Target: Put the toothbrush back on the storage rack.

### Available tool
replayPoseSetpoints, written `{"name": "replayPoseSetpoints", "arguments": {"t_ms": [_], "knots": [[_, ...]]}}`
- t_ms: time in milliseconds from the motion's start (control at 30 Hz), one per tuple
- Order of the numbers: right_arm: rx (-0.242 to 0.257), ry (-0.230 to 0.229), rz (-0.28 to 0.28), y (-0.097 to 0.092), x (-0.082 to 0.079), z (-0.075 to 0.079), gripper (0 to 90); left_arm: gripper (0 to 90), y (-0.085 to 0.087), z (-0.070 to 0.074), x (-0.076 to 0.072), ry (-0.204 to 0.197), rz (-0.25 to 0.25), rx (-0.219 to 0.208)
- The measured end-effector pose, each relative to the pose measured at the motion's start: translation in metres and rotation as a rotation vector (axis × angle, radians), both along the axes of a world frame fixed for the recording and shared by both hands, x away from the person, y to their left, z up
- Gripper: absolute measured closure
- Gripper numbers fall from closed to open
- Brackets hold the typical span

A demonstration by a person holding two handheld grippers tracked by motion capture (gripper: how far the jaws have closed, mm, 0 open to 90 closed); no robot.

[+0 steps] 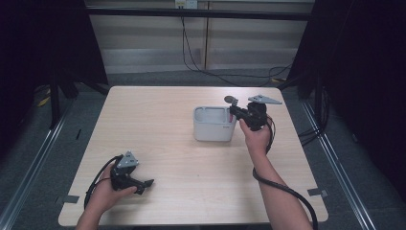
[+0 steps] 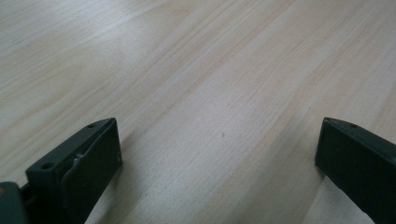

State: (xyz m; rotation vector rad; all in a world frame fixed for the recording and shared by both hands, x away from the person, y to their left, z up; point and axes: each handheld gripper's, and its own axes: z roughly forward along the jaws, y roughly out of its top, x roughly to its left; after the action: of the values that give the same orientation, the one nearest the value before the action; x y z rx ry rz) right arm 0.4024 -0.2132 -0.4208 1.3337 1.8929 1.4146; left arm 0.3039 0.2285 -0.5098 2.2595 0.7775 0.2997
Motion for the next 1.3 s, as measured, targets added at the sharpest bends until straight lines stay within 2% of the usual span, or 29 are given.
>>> {"name": "replayPoseSetpoints", "arguments": {"t_ms": [233, 533, 833, 1067, 1300], "knots": [[0.001, 0.017, -0.004, 0.000, 0.005, 0.000, 85.0, 0.0, 0.000, 0.000, 0.000, 0.002, 0.001, -0.002], [-0.002, 0.013, -0.001, 0.002, 0.006, 0.001, 80.1, 0.0, 0.000, 0.000, 0.000, 0.000, -0.001, 0.000], [-0.009, 0.008, -0.004, 0.002, 0.006, 0.004, 78.9, 0.0, 0.000, 0.000, 0.000, 0.002, -0.001, -0.002], [0.000, 0.014, 0.008, 0.003, 0.005, 0.007, 70.9, 0.0, 0.000, 0.000, 0.000, 0.002, -0.001, -0.002], [-0.025, 0.022, 0.018, 0.005, 0.002, 0.014, 59.6, 0.0, 0.000, 0.000, 0.000, 0.002, 0.001, -0.002]]}}
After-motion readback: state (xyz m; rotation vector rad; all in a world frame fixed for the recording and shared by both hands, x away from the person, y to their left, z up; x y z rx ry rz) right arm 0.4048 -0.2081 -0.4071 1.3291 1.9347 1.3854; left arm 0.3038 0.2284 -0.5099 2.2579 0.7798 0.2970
